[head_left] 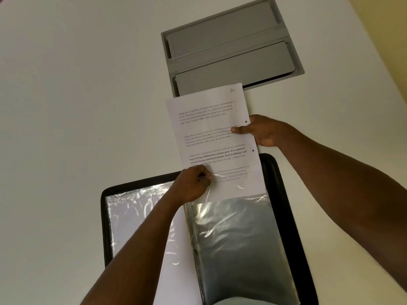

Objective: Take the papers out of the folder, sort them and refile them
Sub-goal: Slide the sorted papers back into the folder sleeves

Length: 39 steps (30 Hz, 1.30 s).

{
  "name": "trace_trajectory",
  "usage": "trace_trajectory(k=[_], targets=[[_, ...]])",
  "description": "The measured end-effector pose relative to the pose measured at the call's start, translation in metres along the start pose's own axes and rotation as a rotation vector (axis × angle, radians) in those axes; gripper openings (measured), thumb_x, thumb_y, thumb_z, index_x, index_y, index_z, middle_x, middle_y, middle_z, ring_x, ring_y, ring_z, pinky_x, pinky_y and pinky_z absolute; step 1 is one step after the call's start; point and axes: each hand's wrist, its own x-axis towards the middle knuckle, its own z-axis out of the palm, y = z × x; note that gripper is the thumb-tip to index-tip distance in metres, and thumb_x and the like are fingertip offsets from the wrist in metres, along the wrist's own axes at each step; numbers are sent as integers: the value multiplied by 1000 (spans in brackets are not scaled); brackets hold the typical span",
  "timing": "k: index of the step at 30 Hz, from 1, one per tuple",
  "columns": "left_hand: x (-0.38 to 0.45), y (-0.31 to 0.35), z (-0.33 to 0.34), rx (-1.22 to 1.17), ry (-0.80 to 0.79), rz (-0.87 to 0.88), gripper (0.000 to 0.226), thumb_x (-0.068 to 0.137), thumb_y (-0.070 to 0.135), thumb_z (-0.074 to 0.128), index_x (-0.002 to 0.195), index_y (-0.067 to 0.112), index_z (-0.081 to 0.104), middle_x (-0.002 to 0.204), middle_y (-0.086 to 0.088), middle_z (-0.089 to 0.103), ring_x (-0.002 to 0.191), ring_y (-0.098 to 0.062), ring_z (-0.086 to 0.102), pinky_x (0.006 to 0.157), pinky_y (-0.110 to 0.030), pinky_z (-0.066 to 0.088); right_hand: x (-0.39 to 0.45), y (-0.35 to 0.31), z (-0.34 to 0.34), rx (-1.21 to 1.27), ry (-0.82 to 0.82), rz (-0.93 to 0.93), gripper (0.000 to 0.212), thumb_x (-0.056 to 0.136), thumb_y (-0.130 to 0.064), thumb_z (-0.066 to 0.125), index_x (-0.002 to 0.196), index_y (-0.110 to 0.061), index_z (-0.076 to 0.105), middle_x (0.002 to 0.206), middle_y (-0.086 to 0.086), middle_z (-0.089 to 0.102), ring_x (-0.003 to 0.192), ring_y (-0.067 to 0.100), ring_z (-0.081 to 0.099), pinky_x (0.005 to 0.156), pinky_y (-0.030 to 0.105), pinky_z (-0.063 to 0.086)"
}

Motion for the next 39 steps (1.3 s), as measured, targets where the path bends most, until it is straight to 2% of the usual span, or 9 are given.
trace_trajectory(k=[3,6,10,15,21,24,29,33,39], targets=[[-1,0,1,-1,20,-2,6,90,16,57,88,16,62,88,6,64,83,-12,59,67,-20,43,-3,-3,-8,-172,-43,85,64,65,-21,79,126,-13,60,117,7,70,106,22,67,84,38,58],[-2,-2,1,-4,33,4,7,91,16,57,90,14,64,86,5,65,80,-11,59,66,-16,42,-4,-6,-10,-327,-56,137,58,70,-16,80,125,-16,61,115,5,70,106,20,67,85,37,57],[-3,-1,1,-30,44,5,6,90,14,59,90,17,64,85,9,64,79,-6,58,65,-12,40,-1,-3,-8,-297,42,29,56,74,-16,79,127,-14,60,119,6,69,106,21,66,89,41,55],[-2,-2,1,-28,22,9,6,90,16,61,89,21,63,87,10,65,82,-6,60,66,-13,41,-4,-10,1,-358,39,-58,47,80,-14,75,125,-14,59,110,1,69,97,15,67,78,33,58],[2,5,4,-31,-1,40,8,90,18,64,95,17,69,93,6,68,88,-9,61,72,-12,41,2,-10,17,-229,54,-64,45,83,-11,73,126,-8,59,116,6,69,99,21,68,81,37,58],[6,11,6,-35,-26,43,12,90,16,63,100,15,70,102,4,69,96,-9,61,79,-13,41,3,-6,17,-120,96,-78,43,84,-11,72,125,-7,61,119,9,68,101,23,68,90,44,55],[7,14,7,-28,1,39,12,90,13,61,98,14,70,95,9,64,89,-3,55,68,0,33,-3,-8,2,-15,88,-67,50,74,-17,75,122,-9,62,116,8,70,106,26,67,88,42,56],[8,11,9,-40,14,32,11,90,16,61,96,13,70,95,6,67,91,-8,59,72,-13,39,-6,-11,4,2,39,-57,52,73,-17,74,123,-9,62,117,9,69,106,25,67,88,43,56],[12,21,14,-53,-40,76,7,90,20,63,86,21,68,76,14,62,71,-1,56,68,-20,43,2,-3,23,94,40,-32,41,85,-8,69,124,-6,61,118,11,68,107,26,66,88,44,56]])
